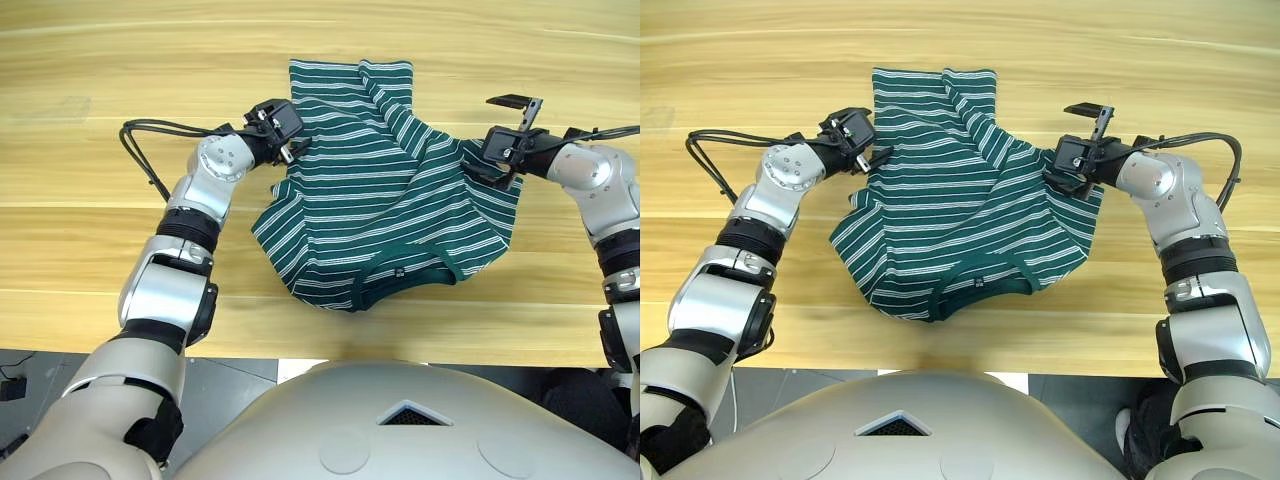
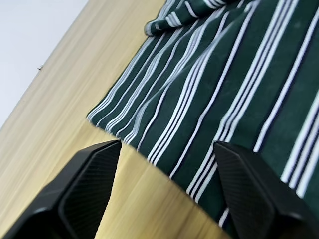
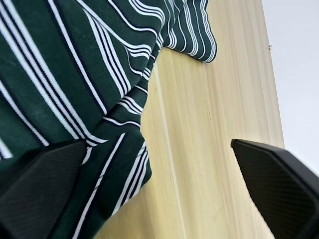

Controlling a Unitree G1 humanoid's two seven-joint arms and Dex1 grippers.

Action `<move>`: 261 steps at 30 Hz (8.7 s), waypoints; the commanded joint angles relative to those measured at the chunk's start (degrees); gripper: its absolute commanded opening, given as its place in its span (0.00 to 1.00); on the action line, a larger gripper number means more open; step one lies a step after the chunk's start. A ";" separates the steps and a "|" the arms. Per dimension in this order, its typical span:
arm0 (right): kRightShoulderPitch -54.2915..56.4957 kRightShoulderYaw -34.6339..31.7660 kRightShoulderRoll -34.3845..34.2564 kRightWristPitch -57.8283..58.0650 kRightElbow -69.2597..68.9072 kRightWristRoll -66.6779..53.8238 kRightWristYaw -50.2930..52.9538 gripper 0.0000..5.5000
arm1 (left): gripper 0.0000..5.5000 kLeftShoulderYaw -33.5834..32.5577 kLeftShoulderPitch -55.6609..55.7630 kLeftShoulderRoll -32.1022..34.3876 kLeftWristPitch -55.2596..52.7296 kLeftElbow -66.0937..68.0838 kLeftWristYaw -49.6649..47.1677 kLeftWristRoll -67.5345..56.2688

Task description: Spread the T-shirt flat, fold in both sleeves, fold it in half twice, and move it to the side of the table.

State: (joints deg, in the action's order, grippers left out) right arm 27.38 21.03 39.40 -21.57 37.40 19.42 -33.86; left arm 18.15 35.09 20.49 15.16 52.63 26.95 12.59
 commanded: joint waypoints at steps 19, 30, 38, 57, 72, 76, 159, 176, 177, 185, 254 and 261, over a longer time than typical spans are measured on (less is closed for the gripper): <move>-21.02 -4.96 5.17 5.99 -18.44 -3.77 -4.06 0.98 | 0.62 -10.87 -25.32 15.54 -9.36 -40.24 9.27 -6.64; -21.51 -4.63 4.55 7.20 -19.70 -3.28 -4.25 0.98 | 0.62 -11.45 -14.59 9.54 -9.57 -31.22 4.72 -6.31; -19.34 -4.00 2.99 6.32 -17.95 -2.55 -3.38 0.98 | 0.62 -1.07 10.79 -4.81 -1.42 5.53 -4.96 5.54; -24.48 -5.85 3.02 7.54 -22.84 -3.78 -2.09 0.98 | 0.62 3.18 4.35 4.18 10.85 16.49 -3.48 10.88; -22.98 -7.81 -1.03 8.87 -23.98 -9.34 -2.22 0.98 | 0.62 0.30 -1.77 4.92 10.97 7.99 -0.29 7.04; -25.06 -9.45 0.23 9.89 -23.74 -8.74 -0.91 0.98 | 0.62 -0.39 -4.12 6.73 11.41 5.24 0.91 6.24; 12.38 -17.09 -7.81 -3.87 36.95 -7.51 17.20 0.98 | 0.62 -16.44 -34.34 2.71 -9.88 -75.30 -10.38 -2.58; 5.18 -36.98 -18.29 -6.26 -1.09 -36.29 7.96 0.98 | 0.62 -3.72 3.78 -0.47 -4.53 -11.93 -5.03 6.58; 4.19 -36.47 -18.92 -4.89 -5.43 -35.94 9.01 0.98 | 0.62 -1.03 7.59 -1.81 -2.94 -5.49 -6.84 9.62; -4.44 -33.52 -21.71 9.00 -35.67 -38.58 13.68 0.98 | 0.62 14.44 16.70 -9.97 5.93 19.09 -19.55 25.96; -18.66 -36.55 -31.08 14.44 -52.64 -42.71 21.42 0.98 | 0.62 -27.09 -70.93 -8.16 -39.14 -77.48 -32.18 -76.87; -18.31 -36.37 -30.59 14.35 -52.14 -41.84 21.47 0.98 | 0.62 -26.26 -68.43 -9.97 -39.60 -74.36 -30.56 -70.57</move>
State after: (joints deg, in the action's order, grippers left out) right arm 8.90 -15.33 7.64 -7.60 -14.39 -23.37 -12.51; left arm -8.60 -33.03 11.08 -23.23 -24.47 -3.06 -61.28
